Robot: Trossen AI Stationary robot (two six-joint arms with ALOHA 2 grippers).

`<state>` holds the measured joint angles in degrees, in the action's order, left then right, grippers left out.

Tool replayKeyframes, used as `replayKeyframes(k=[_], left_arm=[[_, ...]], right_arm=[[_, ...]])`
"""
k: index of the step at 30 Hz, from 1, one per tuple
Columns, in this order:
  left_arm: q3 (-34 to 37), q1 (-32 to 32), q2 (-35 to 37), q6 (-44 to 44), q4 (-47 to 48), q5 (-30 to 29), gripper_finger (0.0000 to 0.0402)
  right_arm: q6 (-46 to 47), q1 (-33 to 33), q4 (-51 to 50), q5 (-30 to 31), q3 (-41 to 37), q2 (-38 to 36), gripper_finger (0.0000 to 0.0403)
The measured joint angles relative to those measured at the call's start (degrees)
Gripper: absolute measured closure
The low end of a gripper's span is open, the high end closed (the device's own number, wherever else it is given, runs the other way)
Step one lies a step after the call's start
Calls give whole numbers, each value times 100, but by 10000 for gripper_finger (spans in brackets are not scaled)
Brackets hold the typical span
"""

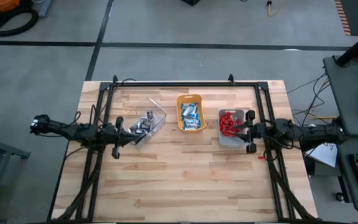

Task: Organize candy in baskets
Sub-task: Return to Home Position

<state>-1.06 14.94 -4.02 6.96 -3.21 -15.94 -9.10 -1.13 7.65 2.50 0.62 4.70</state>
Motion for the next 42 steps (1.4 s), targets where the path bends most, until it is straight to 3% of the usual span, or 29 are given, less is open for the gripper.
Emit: replayKeyframes(k=[4, 12, 22, 42], left_arm=[[0, 0, -6, 0, -1, 0, 396], [-7, 2, -33, 0, -8, -2, 396], [-7, 0, -45, 0, -4, -2, 396], [-6, 0, -51, 0, -4, 0, 396]], right_arm=[[-95, -46, -511, -1, -2, -465, 294], [-67, -128, -635, -291, -2, -468, 294], [950, -127, -622, -254, 47, -403, 294], [913, -127, -615, -249, 77, -381, 294]])
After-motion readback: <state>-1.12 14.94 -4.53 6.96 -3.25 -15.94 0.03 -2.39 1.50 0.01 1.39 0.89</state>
